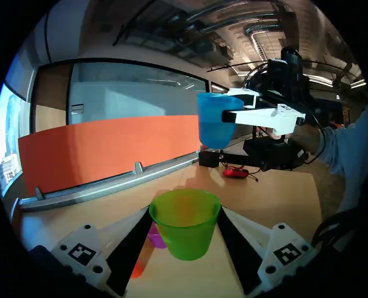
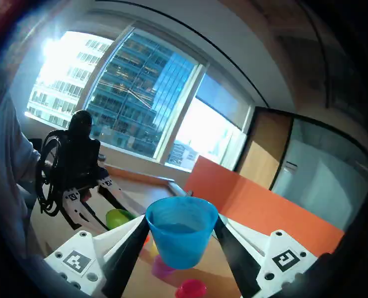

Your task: Pour water

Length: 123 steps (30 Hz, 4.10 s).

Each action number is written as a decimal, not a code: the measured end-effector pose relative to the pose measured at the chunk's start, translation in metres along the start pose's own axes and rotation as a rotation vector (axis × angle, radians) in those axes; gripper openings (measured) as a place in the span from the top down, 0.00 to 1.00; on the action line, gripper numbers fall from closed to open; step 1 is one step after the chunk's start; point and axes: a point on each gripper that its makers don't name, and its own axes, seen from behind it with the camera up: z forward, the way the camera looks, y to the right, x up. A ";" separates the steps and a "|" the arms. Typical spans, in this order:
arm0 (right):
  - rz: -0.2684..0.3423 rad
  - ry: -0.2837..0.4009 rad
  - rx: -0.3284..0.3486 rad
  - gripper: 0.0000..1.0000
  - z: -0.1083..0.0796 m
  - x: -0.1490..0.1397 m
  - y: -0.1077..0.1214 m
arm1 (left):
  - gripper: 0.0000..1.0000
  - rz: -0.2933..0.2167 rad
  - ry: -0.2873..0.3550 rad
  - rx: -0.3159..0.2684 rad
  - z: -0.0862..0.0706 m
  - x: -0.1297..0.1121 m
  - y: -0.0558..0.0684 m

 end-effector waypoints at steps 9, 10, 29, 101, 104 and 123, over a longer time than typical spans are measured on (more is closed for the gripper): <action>-0.104 0.007 0.000 0.09 0.010 0.021 0.010 | 0.11 0.004 0.005 -0.017 0.002 0.004 0.006; -0.115 0.007 -0.001 0.09 0.010 0.023 0.011 | 0.11 0.004 0.006 -0.018 0.002 0.005 0.007; -0.356 -0.004 -0.014 0.09 0.028 0.052 0.033 | 0.11 -0.015 0.023 -0.051 0.008 0.017 0.011; -0.812 -0.024 -0.083 0.10 0.053 0.095 0.071 | 0.12 -0.009 0.039 -0.090 0.012 0.034 0.016; -0.825 -0.023 -0.086 0.09 0.053 0.097 0.072 | 0.12 -0.010 0.040 -0.090 0.012 0.035 0.017; -0.910 -0.029 -0.089 0.10 0.051 0.105 0.072 | 0.12 -0.007 0.042 -0.092 0.011 0.038 0.021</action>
